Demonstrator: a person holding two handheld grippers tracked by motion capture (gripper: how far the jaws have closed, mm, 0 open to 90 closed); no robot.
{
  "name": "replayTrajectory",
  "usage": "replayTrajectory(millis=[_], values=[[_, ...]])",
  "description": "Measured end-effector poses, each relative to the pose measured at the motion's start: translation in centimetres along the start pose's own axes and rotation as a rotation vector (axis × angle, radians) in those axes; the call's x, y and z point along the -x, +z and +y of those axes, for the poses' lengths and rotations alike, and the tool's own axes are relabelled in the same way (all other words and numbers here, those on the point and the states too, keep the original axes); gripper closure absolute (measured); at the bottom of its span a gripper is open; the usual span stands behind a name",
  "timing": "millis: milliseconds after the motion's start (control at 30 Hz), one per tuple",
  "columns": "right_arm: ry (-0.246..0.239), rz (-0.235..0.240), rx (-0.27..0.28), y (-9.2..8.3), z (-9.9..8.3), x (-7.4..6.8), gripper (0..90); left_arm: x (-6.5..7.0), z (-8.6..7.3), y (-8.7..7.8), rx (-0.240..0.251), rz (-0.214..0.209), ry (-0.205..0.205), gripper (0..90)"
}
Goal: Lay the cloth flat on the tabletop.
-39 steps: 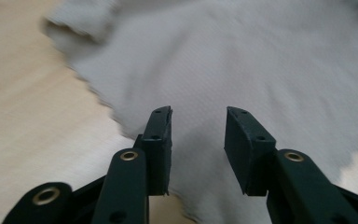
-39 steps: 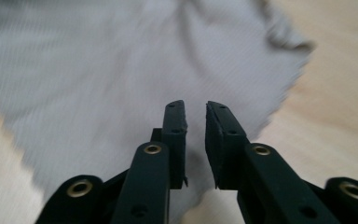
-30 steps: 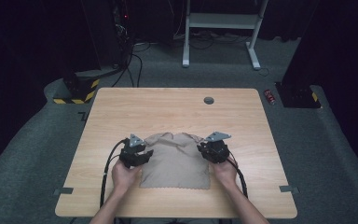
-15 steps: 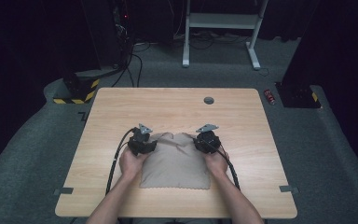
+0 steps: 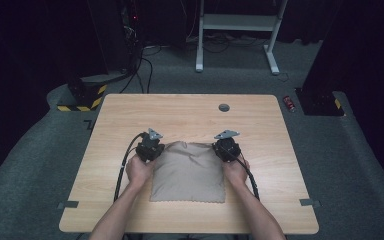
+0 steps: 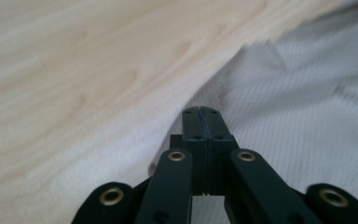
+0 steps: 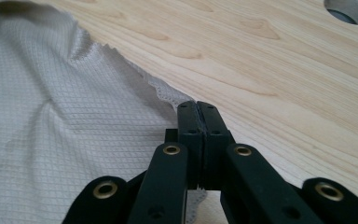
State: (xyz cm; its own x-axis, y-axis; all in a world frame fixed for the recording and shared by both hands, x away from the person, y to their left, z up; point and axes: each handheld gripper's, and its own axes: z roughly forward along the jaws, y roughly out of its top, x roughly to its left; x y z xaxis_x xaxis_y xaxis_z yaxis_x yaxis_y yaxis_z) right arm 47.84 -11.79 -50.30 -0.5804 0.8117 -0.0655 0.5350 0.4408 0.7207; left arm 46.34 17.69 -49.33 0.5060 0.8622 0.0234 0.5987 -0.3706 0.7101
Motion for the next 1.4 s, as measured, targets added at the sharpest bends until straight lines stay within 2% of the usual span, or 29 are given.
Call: replayTrajectory(millis=[100,200,300,367,433,567,633,700,800,867,900,1000,1100,1167,1200,1233,1267,1300,1333,1400], values=[[0.025,-0.011,-0.003,0.0,-0.1,0.6,88.9,-0.5,0.8,0.2,0.009,-0.008,-0.028,89.7],[0.057,-0.024,-0.001,-0.1,-0.2,1.4,89.0,-0.9,1.5,0.7,-0.010,0.001,-0.036,89.8],[0.060,-0.046,-0.017,-0.2,0.3,2.1,89.0,-1.4,1.7,1.2,-0.014,0.006,-0.060,89.8],[0.062,-0.050,-0.005,-0.2,0.6,2.4,89.0,-1.7,1.8,1.7,-0.024,0.015,-0.073,89.8],[0.064,-0.052,-0.043,0.5,0.9,2.6,88.9,-1.8,1.9,2.2,-0.032,0.023,-0.079,89.8],[0.083,-0.063,-0.071,1.8,1.2,2.7,88.4,-2.2,2.1,3.1,-0.032,0.051,-0.107,89.4],[0.066,-0.077,-0.089,2.5,1.4,2.6,85.1,-2.5,1.8,3.5,-0.045,0.071,-0.129,87.4],[0.081,-0.078,-0.073,2.4,1.6,2.7,77.9,-2.7,1.7,3.3,-0.031,0.080,-0.140,80.1],[0.111,-0.060,-0.023,1.5,1.9,2.8,75.3,-2.5,1.5,2.4,0.009,0.069,-0.132,70.6],[0.104,-0.024,0.007,0.7,1.9,2.5,77.2,-2.2,1.2,1.7,0.038,0.028,-0.138,66.8],[0.093,-0.008,0.013,0.6,1.8,2.2,77.9,-1.8,1.0,1.4,0.042,0.009,-0.119,65.7],[0.037,0.042,-0.013,0.9,1.4,1.0,79.7,-0.6,0.3,1.2,0.032,-0.020,-0.065,62.4],[0.028,0.038,-0.055,2.0,1.0,0.7,79.7,0.1,-0.2,1.5,0.012,-0.027,-0.026,60.3],[0.051,0.013,-0.063,2.6,0.8,1.2,78.0,-0.1,-0.4,1.9,-0.012,-0.012,-0.020,58.6],[0.081,-0.005,-0.048,2.7,0.7,1.8,74.8,-0.3,-0.5,2.0,-0.019,-0.003,-0.024,57.9],[0.099,-0.020,-0.041,2.7,0.6,2.1,73.0,-0.9,-0.7,2.3,-0.032,0.009,-0.044,57.4],[0.127,-0.038,-0.030,2.8,0.4,2.7,71.2,-1.4,-0.9,2.4,-0.014,-0.001,-0.073,56.7],[0.142,-0.052,-0.024,2.8,0.3,3.1,69.0,-1.8,-0.9,2.4,-0.011,0.014,-0.096,57.1],[0.159,-0.061,-0.028,2.7,0.3,3.4,68.6,-2.2,-0.9,2.5,-0.017,0.039,-0.102,55.7],[0.165,-0.071,-0.040,2.5,0.2,3.5,68.2,-2.9,-0.8,2.5,-0.023,0.061,-0.120,55.0]])
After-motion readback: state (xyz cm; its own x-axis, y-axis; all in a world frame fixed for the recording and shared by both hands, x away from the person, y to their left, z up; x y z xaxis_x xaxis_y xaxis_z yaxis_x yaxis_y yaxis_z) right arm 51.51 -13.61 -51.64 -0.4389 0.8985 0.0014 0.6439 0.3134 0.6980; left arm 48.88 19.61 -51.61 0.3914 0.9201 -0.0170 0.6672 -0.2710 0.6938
